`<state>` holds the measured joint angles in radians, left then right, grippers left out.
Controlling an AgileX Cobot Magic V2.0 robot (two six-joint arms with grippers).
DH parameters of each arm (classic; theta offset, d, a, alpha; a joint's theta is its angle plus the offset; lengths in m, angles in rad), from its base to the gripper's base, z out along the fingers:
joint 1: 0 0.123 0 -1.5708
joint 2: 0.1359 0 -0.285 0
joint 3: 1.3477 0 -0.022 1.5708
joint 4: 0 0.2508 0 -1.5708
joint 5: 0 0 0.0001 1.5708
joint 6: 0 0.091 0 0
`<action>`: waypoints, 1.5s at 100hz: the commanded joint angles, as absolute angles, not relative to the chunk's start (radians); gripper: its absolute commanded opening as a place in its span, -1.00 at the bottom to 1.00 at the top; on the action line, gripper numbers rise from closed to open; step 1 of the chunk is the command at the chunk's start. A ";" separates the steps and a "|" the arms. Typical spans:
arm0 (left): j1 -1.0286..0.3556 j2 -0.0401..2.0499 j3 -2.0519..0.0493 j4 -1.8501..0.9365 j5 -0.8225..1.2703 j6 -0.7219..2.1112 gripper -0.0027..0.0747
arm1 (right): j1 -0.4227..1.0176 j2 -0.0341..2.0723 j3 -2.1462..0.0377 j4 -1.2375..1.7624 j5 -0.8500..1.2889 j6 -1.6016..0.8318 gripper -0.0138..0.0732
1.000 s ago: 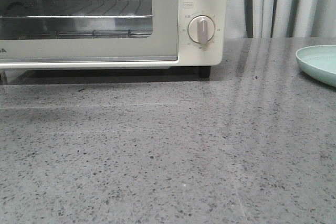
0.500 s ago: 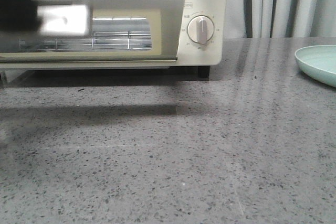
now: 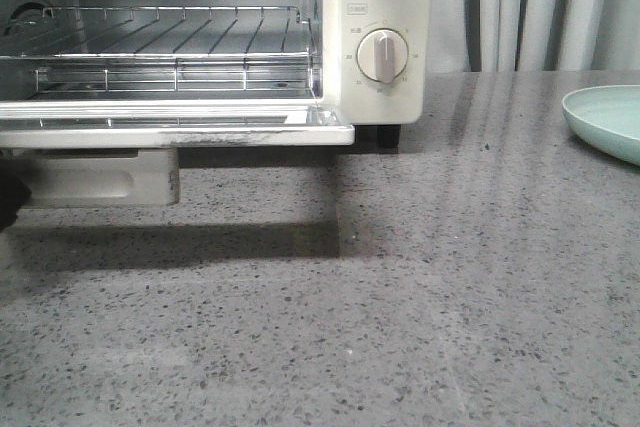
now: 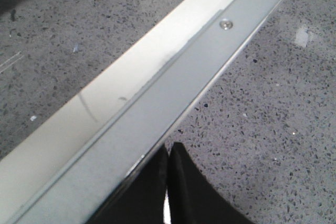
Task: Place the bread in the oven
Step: 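Pull the oven door handle down with the left gripper to open, then lower the right gripper over the bread roll on the plate and grasp it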
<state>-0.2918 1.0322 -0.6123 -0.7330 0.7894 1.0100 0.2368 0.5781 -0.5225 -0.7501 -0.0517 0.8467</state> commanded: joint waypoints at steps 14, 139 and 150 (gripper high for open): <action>-0.289 1.027 -0.641 -0.741 0.713 0.986 -0.99 | 0.238 0.585 -0.560 -0.757 -0.117 0.837 -0.84; -0.289 0.568 -0.707 -0.840 0.876 0.918 -0.99 | 0.196 1.036 -1.149 -0.451 0.978 0.329 -0.07; -0.289 0.534 -0.707 -0.868 0.910 0.918 -0.99 | 0.114 1.097 -1.150 -0.399 0.973 0.308 -0.07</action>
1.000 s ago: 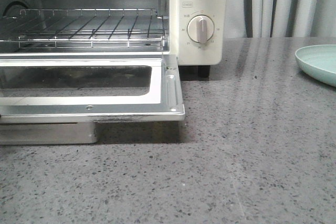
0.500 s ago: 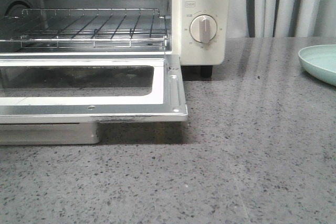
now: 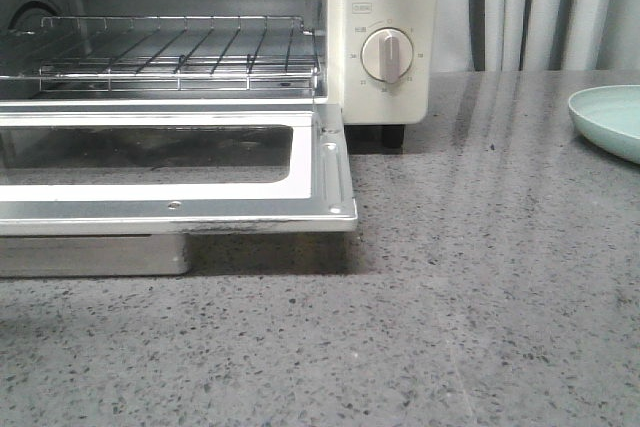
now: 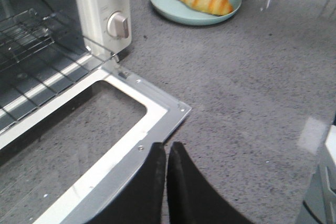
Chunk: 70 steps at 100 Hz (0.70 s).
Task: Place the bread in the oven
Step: 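Lower the right gripper over the bread roll on the plate and grasp it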
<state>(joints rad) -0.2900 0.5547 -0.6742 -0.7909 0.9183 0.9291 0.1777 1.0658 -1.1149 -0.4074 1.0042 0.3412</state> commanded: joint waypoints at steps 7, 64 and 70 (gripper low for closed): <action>-0.289 0.512 -0.707 -0.879 0.920 0.918 -0.99 | 0.051 1.135 -1.150 -0.303 0.967 0.231 -0.07; -0.289 0.428 -0.707 -0.884 0.916 0.902 -0.99 | -0.070 1.390 -1.137 -0.158 0.924 0.164 -0.07; -0.289 0.428 -0.707 -0.882 0.913 0.902 -0.99 | -0.070 1.421 -1.137 -0.172 0.917 0.164 -0.07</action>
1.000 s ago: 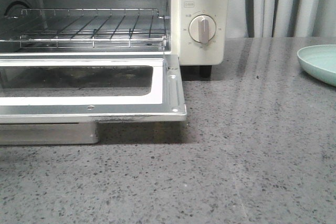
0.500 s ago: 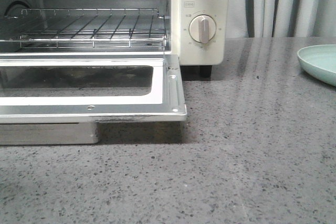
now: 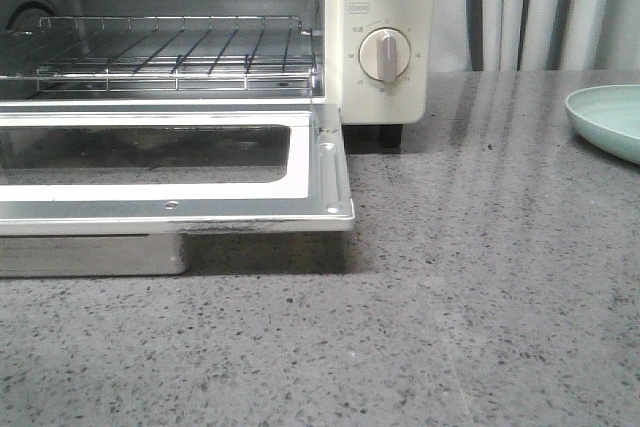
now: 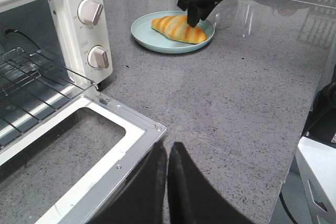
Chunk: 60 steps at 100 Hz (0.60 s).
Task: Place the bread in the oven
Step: 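Lower the right gripper over the bread roll on the plate and grasp it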
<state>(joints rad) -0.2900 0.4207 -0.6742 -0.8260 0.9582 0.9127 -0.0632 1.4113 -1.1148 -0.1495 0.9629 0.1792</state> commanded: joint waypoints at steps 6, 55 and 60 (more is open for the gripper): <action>-0.289 0.428 -0.707 -0.882 0.909 0.902 -0.99 | -0.070 1.452 -1.137 -0.172 0.907 0.164 -0.07; -0.289 0.426 -0.707 -0.889 0.909 0.902 -0.99 | -0.070 1.548 -1.143 -0.170 0.934 0.164 -0.86; -0.289 0.418 -0.707 -0.902 0.907 0.902 -0.99 | -0.070 1.524 -1.149 -0.162 0.926 0.164 -0.86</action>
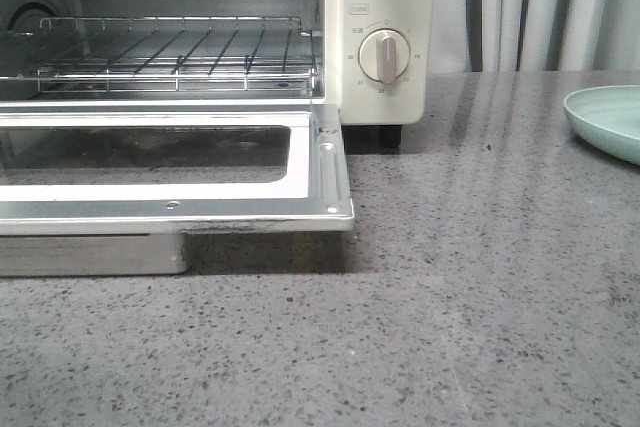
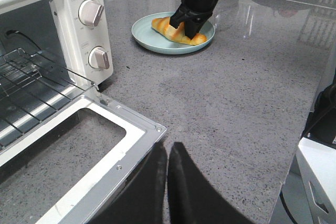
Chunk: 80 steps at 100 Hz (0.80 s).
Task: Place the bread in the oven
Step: 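Lower the right gripper over the bread roll on the plate and grasp it, then carry the bread roll with the right gripper into the oven onto the rack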
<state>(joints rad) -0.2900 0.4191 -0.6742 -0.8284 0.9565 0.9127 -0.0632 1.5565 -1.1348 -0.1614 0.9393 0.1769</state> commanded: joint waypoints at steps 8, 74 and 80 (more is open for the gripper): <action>-0.289 0.396 -0.707 -0.918 0.891 0.902 -0.99 | -0.068 1.458 -1.169 -0.149 0.902 0.153 -0.86; -0.289 0.320 -0.707 -0.920 0.657 0.902 -0.99 | 0.577 1.131 -1.528 0.000 0.647 -0.038 -0.86; -0.289 0.320 -0.707 -0.920 0.653 0.902 -0.99 | 0.656 1.172 -1.528 0.000 0.646 -0.038 -0.86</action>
<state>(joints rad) -0.2900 0.3078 -0.6742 -0.8685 0.7287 0.9127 0.5442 1.1292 -1.4976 0.0000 0.7336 -0.0127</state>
